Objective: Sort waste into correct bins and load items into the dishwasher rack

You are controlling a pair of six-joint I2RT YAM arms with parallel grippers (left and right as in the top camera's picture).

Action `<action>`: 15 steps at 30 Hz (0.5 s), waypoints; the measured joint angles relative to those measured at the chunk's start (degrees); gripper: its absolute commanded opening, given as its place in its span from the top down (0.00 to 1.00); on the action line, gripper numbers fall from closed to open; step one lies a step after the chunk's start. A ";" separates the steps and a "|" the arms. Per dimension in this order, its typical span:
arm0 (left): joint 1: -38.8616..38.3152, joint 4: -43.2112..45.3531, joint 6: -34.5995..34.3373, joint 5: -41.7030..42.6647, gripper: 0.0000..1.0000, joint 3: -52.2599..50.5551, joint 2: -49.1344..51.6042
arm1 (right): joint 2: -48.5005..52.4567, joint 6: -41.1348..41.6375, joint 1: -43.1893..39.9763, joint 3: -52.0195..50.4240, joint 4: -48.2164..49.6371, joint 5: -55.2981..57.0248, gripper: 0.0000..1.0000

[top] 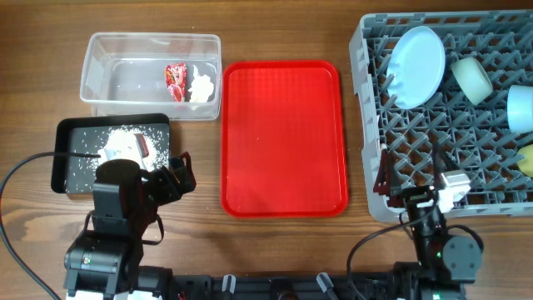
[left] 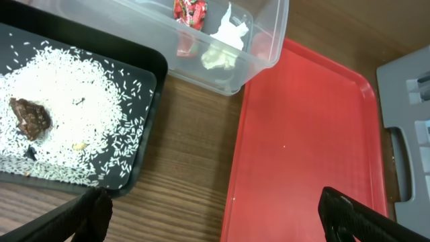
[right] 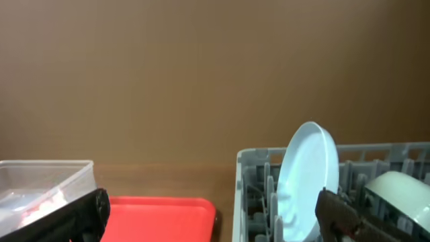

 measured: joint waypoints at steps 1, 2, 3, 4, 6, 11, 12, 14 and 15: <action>0.00 -0.02 0.02 -0.02 0.00 0.00 0.00 | -0.11 0.00 0.00 -2.32 2.10 0.11 0.01; 0.00 -0.04 0.00 0.00 0.00 0.00 0.00 | -0.24 -0.02 0.00 -3.37 -2.03 0.22 0.00; 0.00 -0.04 0.00 -0.02 0.00 0.00 0.00 | -0.17 0.00 0.00 -4.55 -4.94 0.50 0.00; 0.00 -0.04 0.00 -0.02 0.00 0.00 0.00 | -0.04 0.00 0.00 -4.87 -5.97 0.90 0.00; 0.00 -0.04 0.00 0.00 0.00 0.00 0.00 | -0.07 0.00 0.00 -4.83 -5.60 1.11 0.00; 0.00 -0.04 0.00 0.00 0.00 0.00 0.00 | -0.07 0.00 0.00 -4.83 -5.55 1.14 0.00; 0.00 -0.02 0.00 0.00 0.00 0.00 0.00 | -0.07 0.00 0.00 -4.83 -5.55 1.14 0.00; 0.00 -0.02 0.00 -0.02 0.00 0.00 0.00 | -0.07 0.00 0.00 -4.83 -5.55 1.14 0.00; 0.00 -0.02 0.00 0.00 0.00 0.00 0.00 | -0.07 0.00 0.00 -4.83 -5.55 1.14 0.00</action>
